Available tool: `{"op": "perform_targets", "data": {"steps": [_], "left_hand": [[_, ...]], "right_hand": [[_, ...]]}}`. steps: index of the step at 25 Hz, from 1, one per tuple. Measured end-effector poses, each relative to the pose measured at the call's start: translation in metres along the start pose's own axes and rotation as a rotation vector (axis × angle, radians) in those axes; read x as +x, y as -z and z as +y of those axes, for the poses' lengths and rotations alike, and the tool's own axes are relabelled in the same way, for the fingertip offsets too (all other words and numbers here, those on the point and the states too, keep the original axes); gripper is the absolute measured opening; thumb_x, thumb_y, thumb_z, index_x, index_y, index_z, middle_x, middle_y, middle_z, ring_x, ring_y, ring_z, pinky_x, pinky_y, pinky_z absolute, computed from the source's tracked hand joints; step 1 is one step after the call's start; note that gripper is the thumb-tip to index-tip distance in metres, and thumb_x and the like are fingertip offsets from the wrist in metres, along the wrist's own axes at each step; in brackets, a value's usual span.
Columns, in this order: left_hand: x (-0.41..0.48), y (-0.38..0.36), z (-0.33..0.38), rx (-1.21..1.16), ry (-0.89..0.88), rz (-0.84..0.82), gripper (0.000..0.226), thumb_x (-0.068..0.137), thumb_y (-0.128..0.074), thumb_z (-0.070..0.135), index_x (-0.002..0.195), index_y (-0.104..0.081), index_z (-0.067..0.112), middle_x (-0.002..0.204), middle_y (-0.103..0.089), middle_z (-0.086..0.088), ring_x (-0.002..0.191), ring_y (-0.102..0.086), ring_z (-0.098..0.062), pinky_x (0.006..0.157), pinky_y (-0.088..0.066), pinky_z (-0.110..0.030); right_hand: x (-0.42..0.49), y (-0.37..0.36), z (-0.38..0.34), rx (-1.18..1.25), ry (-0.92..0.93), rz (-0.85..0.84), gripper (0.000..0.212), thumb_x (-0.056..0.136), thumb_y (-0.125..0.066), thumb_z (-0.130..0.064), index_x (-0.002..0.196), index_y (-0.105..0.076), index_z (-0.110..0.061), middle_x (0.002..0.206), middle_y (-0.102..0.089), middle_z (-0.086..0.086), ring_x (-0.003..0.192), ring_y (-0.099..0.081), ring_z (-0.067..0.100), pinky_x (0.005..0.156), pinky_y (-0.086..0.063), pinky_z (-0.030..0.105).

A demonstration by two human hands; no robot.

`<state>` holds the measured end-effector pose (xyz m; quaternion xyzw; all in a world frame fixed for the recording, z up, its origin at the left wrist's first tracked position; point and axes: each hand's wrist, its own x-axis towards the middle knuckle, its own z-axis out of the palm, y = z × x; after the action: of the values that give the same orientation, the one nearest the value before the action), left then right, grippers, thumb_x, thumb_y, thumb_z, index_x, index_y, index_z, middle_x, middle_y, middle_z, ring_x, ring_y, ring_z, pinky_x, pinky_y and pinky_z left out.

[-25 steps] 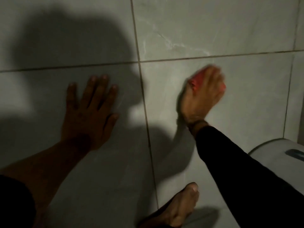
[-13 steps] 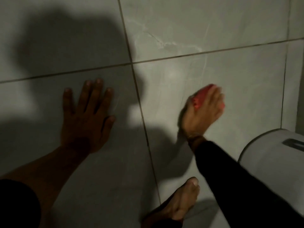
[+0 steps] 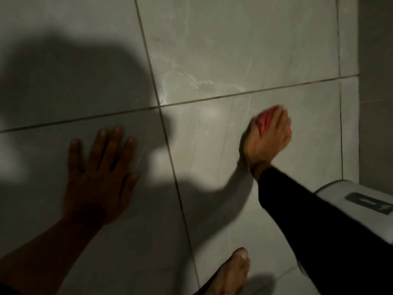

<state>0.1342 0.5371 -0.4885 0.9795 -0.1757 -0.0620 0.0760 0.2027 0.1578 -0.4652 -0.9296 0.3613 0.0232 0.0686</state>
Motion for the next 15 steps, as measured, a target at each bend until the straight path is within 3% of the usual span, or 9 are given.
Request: {"op": "perform_targets", "data": {"steps": [3,6,9,12,15], "left_hand": [[0.003,0.001,-0.001,-0.008,-0.01,0.002,0.076,0.102,-0.038,0.047,0.171,-0.029,0.017,0.182,-0.016,-0.014,0.166,-0.021,-0.04,0.129,-0.004,-0.071],[0.002,0.002,-0.002,0.008,0.006,-0.015,0.076,0.102,-0.037,0.048,0.171,-0.028,0.018,0.181,-0.018,-0.014,0.166,-0.022,-0.039,0.128,-0.006,-0.071],[0.001,0.003,0.001,0.009,0.01,-0.019,0.077,0.102,-0.038,0.048,0.172,-0.026,0.019,0.182,-0.018,-0.013,0.167,-0.021,-0.036,0.129,-0.006,-0.071],[0.003,0.0,-0.002,0.009,0.005,-0.037,0.077,0.103,-0.036,0.049,0.172,-0.021,0.021,0.182,-0.014,-0.012,0.168,-0.017,-0.035,0.129,-0.004,-0.069],[0.001,0.0,0.001,0.003,-0.001,-0.034,0.078,0.101,-0.039,0.048,0.172,-0.022,0.02,0.182,-0.014,-0.013,0.168,-0.018,-0.036,0.129,-0.004,-0.07]], "right_hand": [[0.033,-0.011,-0.088,0.018,0.129,0.019,0.09,0.093,-0.044,-0.053,0.171,-0.02,-0.015,0.181,-0.02,0.008,0.168,-0.016,0.032,0.135,-0.012,0.059],[-0.05,-0.022,-0.131,0.018,0.475,-0.018,0.092,0.091,-0.052,-0.051,0.17,-0.024,-0.014,0.18,-0.023,0.011,0.167,-0.018,0.034,0.136,-0.009,0.059],[-0.094,-0.031,-0.14,0.061,0.78,-0.104,0.099,0.081,-0.058,-0.05,0.169,-0.03,-0.014,0.178,-0.027,0.012,0.167,-0.02,0.037,0.135,-0.009,0.061],[-0.088,-0.039,-0.139,0.0,0.841,-0.033,0.092,0.085,-0.058,-0.047,0.168,-0.032,-0.016,0.177,-0.03,0.011,0.166,-0.021,0.037,0.134,-0.012,0.061],[-0.146,-0.037,-0.06,-0.006,0.943,-0.14,0.074,0.102,-0.046,-0.048,0.169,-0.03,-0.02,0.178,-0.027,0.007,0.168,-0.015,0.032,0.136,-0.006,0.061]]}}
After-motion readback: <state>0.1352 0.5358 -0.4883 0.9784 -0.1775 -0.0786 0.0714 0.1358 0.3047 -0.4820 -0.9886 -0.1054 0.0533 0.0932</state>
